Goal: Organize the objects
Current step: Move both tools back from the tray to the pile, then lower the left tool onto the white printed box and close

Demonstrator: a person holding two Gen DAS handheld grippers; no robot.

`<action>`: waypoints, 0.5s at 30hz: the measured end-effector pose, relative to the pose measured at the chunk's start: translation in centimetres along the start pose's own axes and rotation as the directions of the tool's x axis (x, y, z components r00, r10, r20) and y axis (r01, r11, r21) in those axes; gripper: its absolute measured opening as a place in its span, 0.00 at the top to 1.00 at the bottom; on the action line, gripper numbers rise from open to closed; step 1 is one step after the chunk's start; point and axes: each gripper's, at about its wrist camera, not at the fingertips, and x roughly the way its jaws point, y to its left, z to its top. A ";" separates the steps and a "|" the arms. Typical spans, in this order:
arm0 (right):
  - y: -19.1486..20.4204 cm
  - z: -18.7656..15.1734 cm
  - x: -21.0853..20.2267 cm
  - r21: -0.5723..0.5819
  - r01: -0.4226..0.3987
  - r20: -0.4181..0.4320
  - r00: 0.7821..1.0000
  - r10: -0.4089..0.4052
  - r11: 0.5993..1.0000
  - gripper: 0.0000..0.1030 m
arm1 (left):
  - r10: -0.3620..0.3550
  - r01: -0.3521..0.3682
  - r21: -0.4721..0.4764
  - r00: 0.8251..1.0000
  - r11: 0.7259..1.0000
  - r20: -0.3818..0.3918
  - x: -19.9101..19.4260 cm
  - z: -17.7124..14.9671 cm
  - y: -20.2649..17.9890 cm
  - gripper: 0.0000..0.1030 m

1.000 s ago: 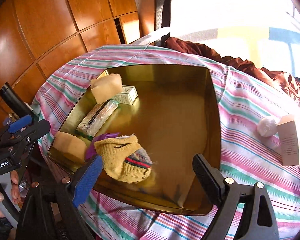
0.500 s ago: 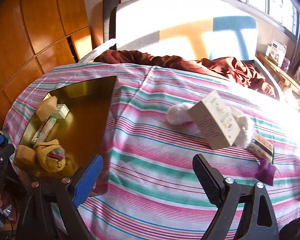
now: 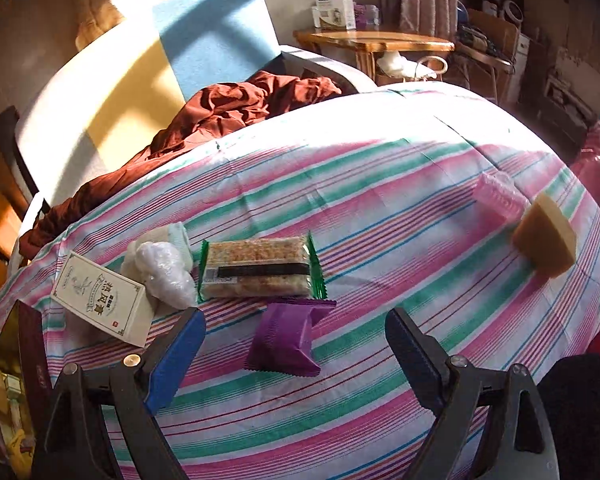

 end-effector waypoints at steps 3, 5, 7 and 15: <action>-2.2 0.2 0.0 0.111 -0.020 -0.010 1.000 0.022 0.994 0.10 | -0.048 0.048 0.011 0.999 0.999 -0.013 0.7 0.6 -2.2 0.00; -2.8 0.1 -0.1 0.142 -0.041 -0.012 0.999 0.043 0.989 0.10 | -0.079 0.080 0.030 0.997 0.996 -0.015 1.0 1.0 -3.9 0.00; -2.8 0.1 -0.3 0.145 -0.057 -0.010 0.998 0.059 0.988 0.10 | -0.109 0.110 0.050 0.994 0.993 -0.025 1.5 1.6 -5.6 0.00; -2.5 0.0 -0.3 0.146 -0.114 -0.021 0.993 0.119 0.983 0.10 | -0.237 0.242 0.047 0.967 0.969 -0.091 4.5 4.5 -11.4 0.00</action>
